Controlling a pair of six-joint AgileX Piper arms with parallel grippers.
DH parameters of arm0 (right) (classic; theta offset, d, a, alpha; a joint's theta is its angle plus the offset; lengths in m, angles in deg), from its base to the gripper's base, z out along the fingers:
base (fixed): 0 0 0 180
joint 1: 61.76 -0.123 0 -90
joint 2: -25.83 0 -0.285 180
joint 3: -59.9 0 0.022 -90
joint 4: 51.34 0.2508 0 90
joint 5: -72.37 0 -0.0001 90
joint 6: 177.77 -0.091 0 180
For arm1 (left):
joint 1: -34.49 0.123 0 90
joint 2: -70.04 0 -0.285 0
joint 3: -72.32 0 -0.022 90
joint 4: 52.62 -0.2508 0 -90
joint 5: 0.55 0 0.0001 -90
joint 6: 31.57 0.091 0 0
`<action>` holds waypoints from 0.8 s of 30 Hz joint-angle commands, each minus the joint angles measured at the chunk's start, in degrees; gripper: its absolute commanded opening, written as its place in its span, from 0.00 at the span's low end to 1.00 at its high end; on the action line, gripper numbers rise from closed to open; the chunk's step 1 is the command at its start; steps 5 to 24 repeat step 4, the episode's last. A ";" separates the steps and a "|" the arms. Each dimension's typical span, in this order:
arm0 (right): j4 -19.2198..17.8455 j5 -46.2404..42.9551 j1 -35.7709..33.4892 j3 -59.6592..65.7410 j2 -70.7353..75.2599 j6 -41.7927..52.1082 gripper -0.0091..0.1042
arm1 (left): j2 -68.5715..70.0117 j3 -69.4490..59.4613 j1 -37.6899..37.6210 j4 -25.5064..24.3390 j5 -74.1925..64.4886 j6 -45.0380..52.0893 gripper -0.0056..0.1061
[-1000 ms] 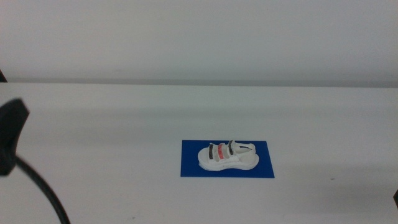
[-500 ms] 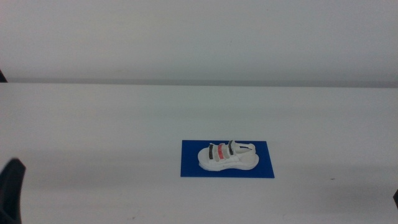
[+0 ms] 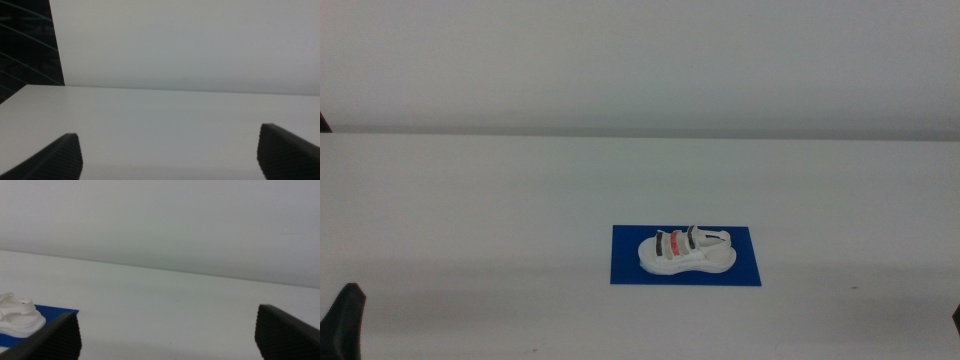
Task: Use one arm to grab the shoe from the table and place it on the mat.
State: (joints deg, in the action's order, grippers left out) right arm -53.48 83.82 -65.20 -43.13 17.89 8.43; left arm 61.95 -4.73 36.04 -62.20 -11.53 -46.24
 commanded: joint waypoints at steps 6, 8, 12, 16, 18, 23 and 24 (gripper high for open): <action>-0.08 -0.39 0.02 2.44 2.16 0.01 0.90 | 2.42 -2.26 0.18 -0.02 1.23 -0.16 0.89; -0.08 -0.39 0.02 2.44 2.16 0.01 0.90 | 2.42 -2.26 0.18 -0.02 1.23 -0.16 0.89; -0.08 -0.39 0.02 2.44 2.16 0.01 0.90 | 2.42 -2.26 0.18 -0.02 1.23 -0.16 0.89; -0.08 -0.39 0.02 2.44 2.16 0.01 0.90 | 2.42 -2.26 0.18 -0.02 1.23 -0.16 0.89; -0.08 -0.39 0.02 2.44 2.16 0.01 0.90 | 2.42 -2.26 0.18 -0.02 1.23 -0.16 0.89; -0.08 -0.39 0.02 2.44 2.16 0.01 0.90 | 2.42 -2.26 0.18 -0.02 1.23 -0.16 0.89; -0.08 -0.39 0.02 2.44 2.16 0.01 0.90 | 2.42 -2.26 0.18 -0.02 1.23 -0.16 0.89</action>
